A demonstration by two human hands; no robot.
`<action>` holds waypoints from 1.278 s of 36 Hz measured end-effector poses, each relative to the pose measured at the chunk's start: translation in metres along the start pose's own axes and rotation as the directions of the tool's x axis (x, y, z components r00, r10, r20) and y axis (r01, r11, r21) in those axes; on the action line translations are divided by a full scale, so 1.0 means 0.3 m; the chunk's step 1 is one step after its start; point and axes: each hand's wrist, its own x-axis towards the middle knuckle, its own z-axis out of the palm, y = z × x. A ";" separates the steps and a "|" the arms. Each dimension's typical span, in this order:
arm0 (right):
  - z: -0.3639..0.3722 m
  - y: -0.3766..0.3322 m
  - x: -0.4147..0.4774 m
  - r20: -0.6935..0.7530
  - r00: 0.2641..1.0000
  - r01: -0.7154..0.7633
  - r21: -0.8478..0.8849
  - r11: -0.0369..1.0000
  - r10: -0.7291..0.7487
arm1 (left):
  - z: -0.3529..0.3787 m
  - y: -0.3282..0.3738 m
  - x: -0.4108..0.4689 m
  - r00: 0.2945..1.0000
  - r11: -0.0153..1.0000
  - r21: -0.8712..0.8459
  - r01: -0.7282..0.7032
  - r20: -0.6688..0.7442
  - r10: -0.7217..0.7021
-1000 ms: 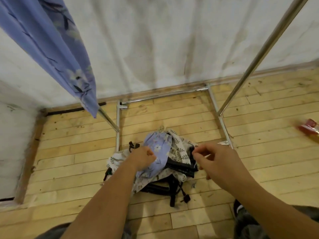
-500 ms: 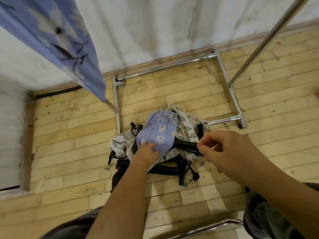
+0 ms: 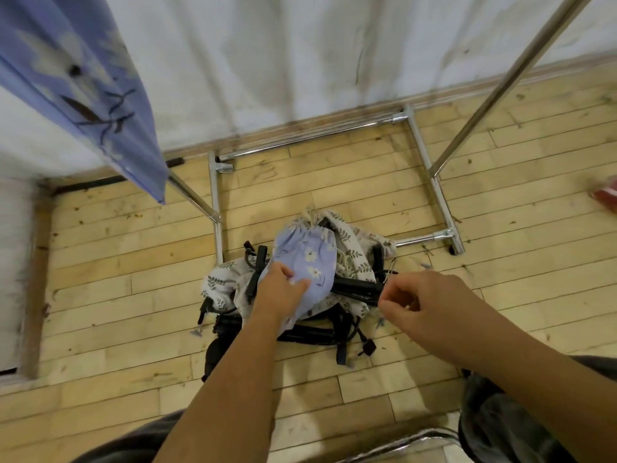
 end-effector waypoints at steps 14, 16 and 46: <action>-0.019 -0.009 -0.018 0.072 0.997 -0.025 -0.035 0.999 0.027 | -0.166 0.294 -0.240 0.988 0.990 0.068 -0.126 0.096 0.119; -0.017 -0.012 -0.016 0.064 0.998 -0.027 -0.009 1.000 0.027 | -0.187 0.331 -0.315 0.981 0.978 0.127 -0.165 0.127 0.149; -0.029 0.021 -0.006 0.166 0.986 -0.010 -0.049 0.999 0.018 | -0.120 0.373 -0.419 0.960 0.982 -0.160 0.103 0.274 -0.056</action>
